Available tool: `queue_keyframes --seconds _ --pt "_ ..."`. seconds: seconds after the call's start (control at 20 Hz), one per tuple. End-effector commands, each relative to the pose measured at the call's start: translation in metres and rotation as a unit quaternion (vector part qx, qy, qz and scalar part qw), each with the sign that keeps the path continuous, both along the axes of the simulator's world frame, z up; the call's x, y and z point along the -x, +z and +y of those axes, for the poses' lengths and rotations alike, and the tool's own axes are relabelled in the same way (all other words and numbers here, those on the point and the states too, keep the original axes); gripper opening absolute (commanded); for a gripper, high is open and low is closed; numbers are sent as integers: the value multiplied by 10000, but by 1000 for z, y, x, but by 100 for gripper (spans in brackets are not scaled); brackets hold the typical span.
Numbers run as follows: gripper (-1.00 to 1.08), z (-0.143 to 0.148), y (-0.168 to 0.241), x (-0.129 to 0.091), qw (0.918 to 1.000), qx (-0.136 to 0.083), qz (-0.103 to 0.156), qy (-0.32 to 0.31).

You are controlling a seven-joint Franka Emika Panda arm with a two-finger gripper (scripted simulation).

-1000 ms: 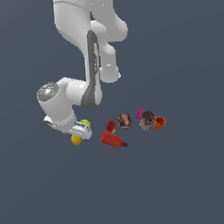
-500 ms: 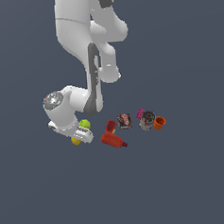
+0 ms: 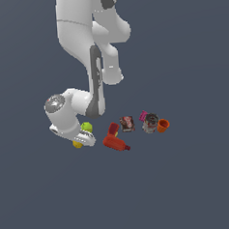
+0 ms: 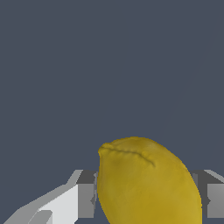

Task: Pick up a designated object from a clutter of objects.

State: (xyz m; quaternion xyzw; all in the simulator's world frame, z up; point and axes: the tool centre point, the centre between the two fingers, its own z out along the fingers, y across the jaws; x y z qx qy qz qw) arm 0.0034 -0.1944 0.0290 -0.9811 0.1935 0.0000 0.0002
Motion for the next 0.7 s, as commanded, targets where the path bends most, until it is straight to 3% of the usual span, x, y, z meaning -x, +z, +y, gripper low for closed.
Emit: queue_keyframes --seconds 0.0,0.65 --pt "-100 0 -1 0 10000 1 1 0" --pt "-100 4 34 -1 10000 -1 -1 -1"
